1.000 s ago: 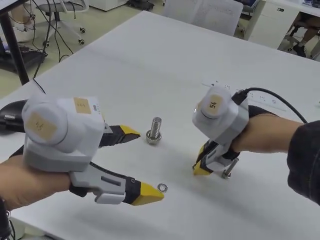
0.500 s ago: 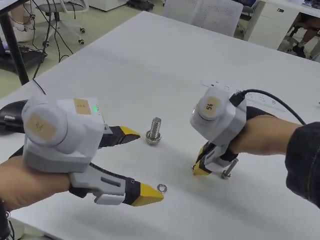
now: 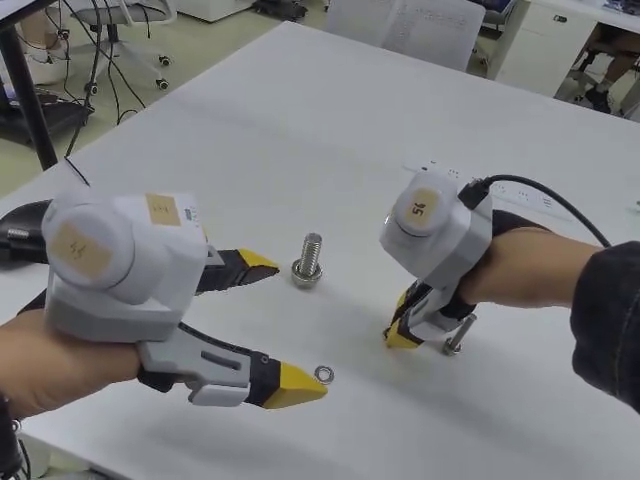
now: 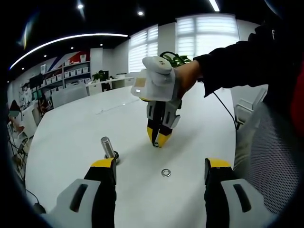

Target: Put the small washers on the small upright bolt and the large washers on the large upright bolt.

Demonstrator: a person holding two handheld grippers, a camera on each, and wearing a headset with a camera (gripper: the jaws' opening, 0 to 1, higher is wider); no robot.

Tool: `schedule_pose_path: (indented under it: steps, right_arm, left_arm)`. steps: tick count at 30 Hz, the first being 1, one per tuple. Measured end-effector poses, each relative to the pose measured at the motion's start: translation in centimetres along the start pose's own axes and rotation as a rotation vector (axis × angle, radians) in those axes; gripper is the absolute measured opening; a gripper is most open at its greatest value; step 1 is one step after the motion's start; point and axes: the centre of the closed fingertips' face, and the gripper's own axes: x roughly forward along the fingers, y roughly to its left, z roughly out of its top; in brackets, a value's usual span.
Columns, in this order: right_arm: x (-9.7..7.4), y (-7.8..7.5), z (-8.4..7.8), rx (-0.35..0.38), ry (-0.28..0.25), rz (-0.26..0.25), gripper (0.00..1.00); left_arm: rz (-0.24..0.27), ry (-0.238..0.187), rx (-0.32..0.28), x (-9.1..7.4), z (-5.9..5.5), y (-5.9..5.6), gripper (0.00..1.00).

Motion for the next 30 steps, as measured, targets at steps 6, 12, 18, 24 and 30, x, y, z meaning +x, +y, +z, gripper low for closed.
schedule_pose_path:
  steps: [6,12,18,24,30]
  right_arm:
    - [-1.1,-0.2,0.2,0.0,-0.013,-0.012,0.13]
    - [-2.6,0.0,0.4,0.001,-0.031,-0.024,0.13]
    - [-4.5,0.1,0.1,0.006,-0.043,-0.041,0.13]
    - [-6.7,0.0,-0.3,0.009,-0.05,-0.071,0.13]
    - [-7.9,-0.7,-1.2,0.028,-0.05,-0.093,0.13]
  left_arm:
    - [0.0,0.001,0.001,0.0,0.0,0.0,0.75]
    - [-0.002,-0.001,0.002,0.0,0.1,-0.1,0.75]
    - [-0.004,-0.003,0.006,0.0,0.2,-0.2,0.75]
    - [-0.007,-0.005,0.009,0.1,0.3,-0.3,0.75]
    - [-0.009,-0.008,0.009,0.1,0.4,-0.3,0.75]
